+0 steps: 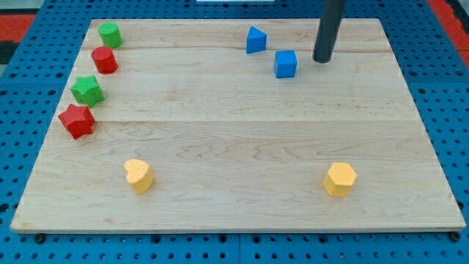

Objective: Slide the blue cube below the blue triangle

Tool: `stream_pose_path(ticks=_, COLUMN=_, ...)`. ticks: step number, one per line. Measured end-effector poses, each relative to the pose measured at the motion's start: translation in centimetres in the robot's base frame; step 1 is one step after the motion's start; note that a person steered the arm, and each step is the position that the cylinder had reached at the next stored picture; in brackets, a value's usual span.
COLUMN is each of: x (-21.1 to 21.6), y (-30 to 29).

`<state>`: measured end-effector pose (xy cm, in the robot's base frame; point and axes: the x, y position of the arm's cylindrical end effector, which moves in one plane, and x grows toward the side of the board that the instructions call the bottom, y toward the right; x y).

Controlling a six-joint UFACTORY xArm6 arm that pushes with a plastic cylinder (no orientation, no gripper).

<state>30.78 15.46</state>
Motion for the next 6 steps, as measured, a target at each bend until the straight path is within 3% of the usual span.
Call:
stream_pose_path(ticks=2, x=2.5, y=-5.8)
stream_pose_path(ticks=3, x=-0.7, y=-5.4)
stream_pose_path(ticks=4, x=-0.6, y=-7.8)
stream_pose_path(ticks=5, x=-0.5, y=-8.3)
stream_pose_path(ticks=6, x=-0.6, y=-3.9)
